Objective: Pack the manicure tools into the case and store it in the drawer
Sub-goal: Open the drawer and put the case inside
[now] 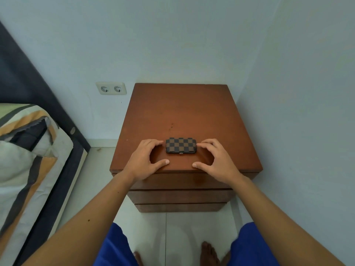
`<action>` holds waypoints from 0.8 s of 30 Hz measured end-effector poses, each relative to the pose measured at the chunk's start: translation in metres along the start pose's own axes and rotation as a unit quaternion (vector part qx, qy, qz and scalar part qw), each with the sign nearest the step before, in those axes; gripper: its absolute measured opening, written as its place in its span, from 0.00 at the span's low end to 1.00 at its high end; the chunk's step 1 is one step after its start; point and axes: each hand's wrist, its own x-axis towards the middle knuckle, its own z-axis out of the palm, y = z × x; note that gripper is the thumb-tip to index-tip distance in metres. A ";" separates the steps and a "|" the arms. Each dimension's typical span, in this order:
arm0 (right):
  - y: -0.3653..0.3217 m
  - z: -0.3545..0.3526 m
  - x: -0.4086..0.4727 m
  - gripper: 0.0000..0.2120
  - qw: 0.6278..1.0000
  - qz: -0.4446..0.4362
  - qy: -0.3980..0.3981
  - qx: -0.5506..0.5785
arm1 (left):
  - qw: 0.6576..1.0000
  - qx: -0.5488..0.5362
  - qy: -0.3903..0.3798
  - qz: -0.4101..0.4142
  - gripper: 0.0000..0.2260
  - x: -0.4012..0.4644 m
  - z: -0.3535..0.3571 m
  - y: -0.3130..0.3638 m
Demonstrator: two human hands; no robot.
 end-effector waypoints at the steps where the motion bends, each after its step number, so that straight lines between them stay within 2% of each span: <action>1: 0.000 -0.002 -0.008 0.33 1.000 -0.001 0.004 -0.006 | 1.000 0.013 0.006 -0.003 0.30 -0.007 -0.001 0.001; 4: 0.005 -0.008 -0.032 0.34 0.999 0.014 0.025 -0.036 | 0.996 0.068 0.059 -0.013 0.30 -0.030 -0.001 0.000; 7: 0.017 -0.018 -0.057 0.33 0.996 0.046 0.057 -0.058 | 0.983 0.100 0.141 -0.070 0.36 -0.053 -0.003 -0.014; 12: 0.036 -0.036 -0.085 0.33 0.983 0.124 0.109 -0.077 | 0.964 0.120 0.167 -0.170 0.45 -0.071 -0.008 -0.031; 15: 0.042 -0.041 -0.093 0.41 0.969 0.192 0.142 -0.060 | 0.959 -0.001 0.173 -0.226 0.47 -0.076 -0.007 -0.039; 18: 0.051 -0.041 -0.101 0.50 0.954 0.256 0.152 0.012 | 0.941 -0.145 0.184 -0.245 0.44 -0.084 -0.004 -0.041; 21: 0.071 -0.036 -0.108 0.55 0.945 0.275 0.152 0.088 | 0.933 -0.172 0.195 -0.250 0.38 -0.087 -0.001 -0.037; 24: 0.065 -0.034 -0.117 0.51 0.947 0.259 0.156 0.110 | 0.940 -0.146 0.192 -0.244 0.33 -0.091 0.001 -0.033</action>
